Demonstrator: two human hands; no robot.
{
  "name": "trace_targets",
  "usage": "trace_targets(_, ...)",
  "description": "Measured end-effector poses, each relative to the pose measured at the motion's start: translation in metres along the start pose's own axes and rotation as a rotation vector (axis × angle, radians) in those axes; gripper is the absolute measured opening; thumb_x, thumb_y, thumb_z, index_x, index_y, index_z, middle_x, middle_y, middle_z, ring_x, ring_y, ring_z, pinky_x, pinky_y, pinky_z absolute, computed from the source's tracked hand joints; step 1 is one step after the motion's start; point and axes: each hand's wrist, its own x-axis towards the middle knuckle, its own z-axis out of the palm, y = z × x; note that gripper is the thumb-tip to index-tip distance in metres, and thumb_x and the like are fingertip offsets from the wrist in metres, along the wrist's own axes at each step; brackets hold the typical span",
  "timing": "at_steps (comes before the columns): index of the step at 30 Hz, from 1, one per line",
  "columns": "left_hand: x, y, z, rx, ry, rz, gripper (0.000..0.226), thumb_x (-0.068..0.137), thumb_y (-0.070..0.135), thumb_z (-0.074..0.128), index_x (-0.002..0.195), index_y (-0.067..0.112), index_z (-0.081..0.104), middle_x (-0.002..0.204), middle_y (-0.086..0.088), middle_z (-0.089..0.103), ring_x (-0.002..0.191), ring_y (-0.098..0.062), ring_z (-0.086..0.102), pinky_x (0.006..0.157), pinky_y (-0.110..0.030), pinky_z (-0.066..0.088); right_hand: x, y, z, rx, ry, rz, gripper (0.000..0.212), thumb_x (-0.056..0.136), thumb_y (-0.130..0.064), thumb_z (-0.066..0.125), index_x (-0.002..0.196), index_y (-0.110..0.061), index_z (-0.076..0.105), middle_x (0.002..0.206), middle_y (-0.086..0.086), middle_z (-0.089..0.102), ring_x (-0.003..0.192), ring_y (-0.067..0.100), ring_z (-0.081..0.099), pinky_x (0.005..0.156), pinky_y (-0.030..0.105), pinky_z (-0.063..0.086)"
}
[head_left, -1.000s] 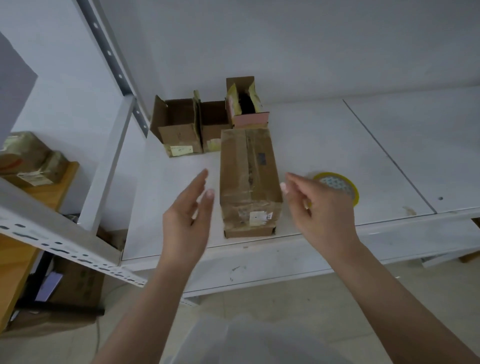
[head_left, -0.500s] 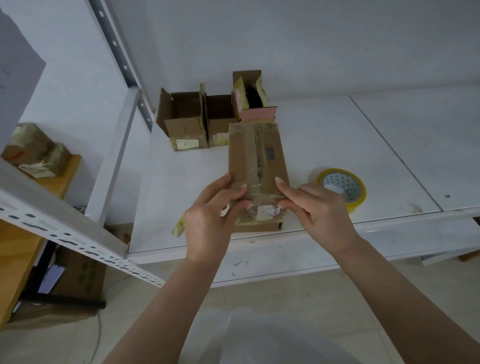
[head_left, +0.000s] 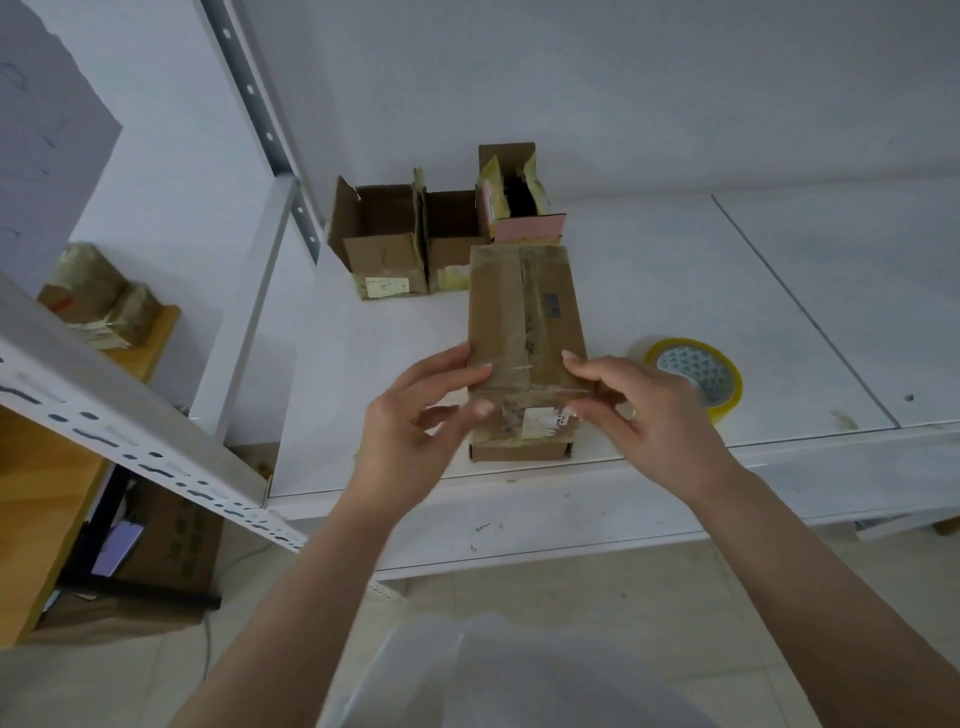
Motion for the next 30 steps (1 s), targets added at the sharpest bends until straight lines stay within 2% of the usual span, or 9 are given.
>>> trace_targets(4,0.006,-0.013,-0.027,0.032,-0.266,0.035,0.044,0.093,-0.006,0.055,0.131,0.016,0.058,0.145,-0.002,0.048,0.136,-0.013,0.043,0.102,-0.021,0.043,-0.001,0.015,-0.013,0.243,-0.209,0.074,0.040,0.097,-0.014,0.056,0.136,-0.025,0.054,0.115,-0.006,0.068,0.104,0.005,0.062,0.089,0.012,0.045)
trace_targets(6,0.012,-0.016,-0.028,0.021,-0.286,0.018,0.044,0.088,0.004,0.064,0.129,0.019,0.059,0.144,0.001,0.049,0.136,-0.011,0.044,0.104,-0.023,0.043,-0.001,0.020,-0.016,0.241,-0.265,0.067,0.053,0.091,-0.006,0.063,0.138,-0.027,0.052,0.112,-0.006,0.067,0.101,0.006,0.062,0.091,0.011,0.043)
trace_targets(8,0.017,-0.016,-0.025,0.004,-0.243,0.042,0.041,0.081,0.013,0.071,0.121,0.020,0.065,0.138,0.001,0.054,0.132,-0.009,0.048,0.103,-0.024,0.045,-0.001,0.021,-0.015,0.227,-0.243,0.048,0.056,0.085,-0.011,0.070,0.136,-0.028,0.053,0.107,-0.008,0.068,0.092,0.005,0.063,0.088,0.010,0.044)
trace_targets(11,0.023,-0.017,-0.017,-0.040,-0.164,0.078,0.030,0.074,0.017,0.076,0.102,0.025,0.071,0.128,0.004,0.057,0.123,-0.010,0.055,0.098,-0.030,0.051,0.005,0.017,-0.009,0.212,-0.154,0.040,0.048,0.080,-0.025,0.071,0.126,-0.022,0.061,0.102,-0.007,0.071,0.083,0.006,0.065,0.082,0.017,0.051)
trace_targets(14,0.021,-0.017,-0.004,-0.065,-0.088,0.079,0.022,0.074,0.018,0.076,0.090,0.028,0.066,0.122,0.005,0.055,0.118,-0.011,0.057,0.094,-0.039,0.054,0.007,0.014,0.001,0.140,-0.057,0.004,0.039,0.080,-0.026,0.072,0.115,-0.010,0.069,0.099,-0.012,0.069,0.078,0.006,0.064,0.074,0.021,0.054)
trace_targets(17,0.014,-0.020,0.004,-0.017,-0.016,0.133,0.017,0.078,0.017,0.074,0.092,0.020,0.065,0.122,0.003,0.056,0.115,-0.019,0.060,0.089,-0.044,0.057,0.002,0.014,0.006,0.052,-0.017,-0.035,0.035,0.085,-0.026,0.071,0.115,-0.008,0.067,0.095,-0.011,0.067,0.076,0.007,0.062,0.070,0.024,0.053)
trace_targets(21,0.011,-0.026,0.003,0.065,-0.074,0.181,0.030,0.078,0.011,0.076,0.104,0.014,0.062,0.131,-0.005,0.055,0.121,-0.025,0.056,0.088,-0.046,0.056,0.004,0.011,0.004,0.023,-0.126,0.062,0.056,0.081,-0.054,0.062,0.119,-0.013,0.060,0.106,-0.007,0.068,0.081,0.018,0.066,0.068,0.040,0.056)
trace_targets(25,0.011,-0.025,0.005,0.069,-0.050,0.165,0.026,0.077,0.004,0.075,0.101,0.001,0.066,0.127,-0.010,0.057,0.119,-0.028,0.058,0.087,-0.049,0.056,0.001,0.009,0.010,0.019,-0.047,0.031,0.045,0.084,-0.040,0.063,0.114,-0.006,0.064,0.100,0.006,0.073,0.073,0.024,0.067,0.064,0.043,0.057)
trace_targets(30,0.020,-0.009,0.007,0.178,-0.012,0.271,0.034,0.075,0.027,0.079,0.100,0.009,0.068,0.128,-0.001,0.058,0.125,-0.021,0.049,0.100,-0.038,0.046,0.005,0.005,0.007,-0.220,-0.038,-0.042,0.063,0.092,-0.059,0.043,0.135,-0.014,0.054,0.121,0.014,0.055,0.107,0.029,0.052,0.086,0.041,0.048)
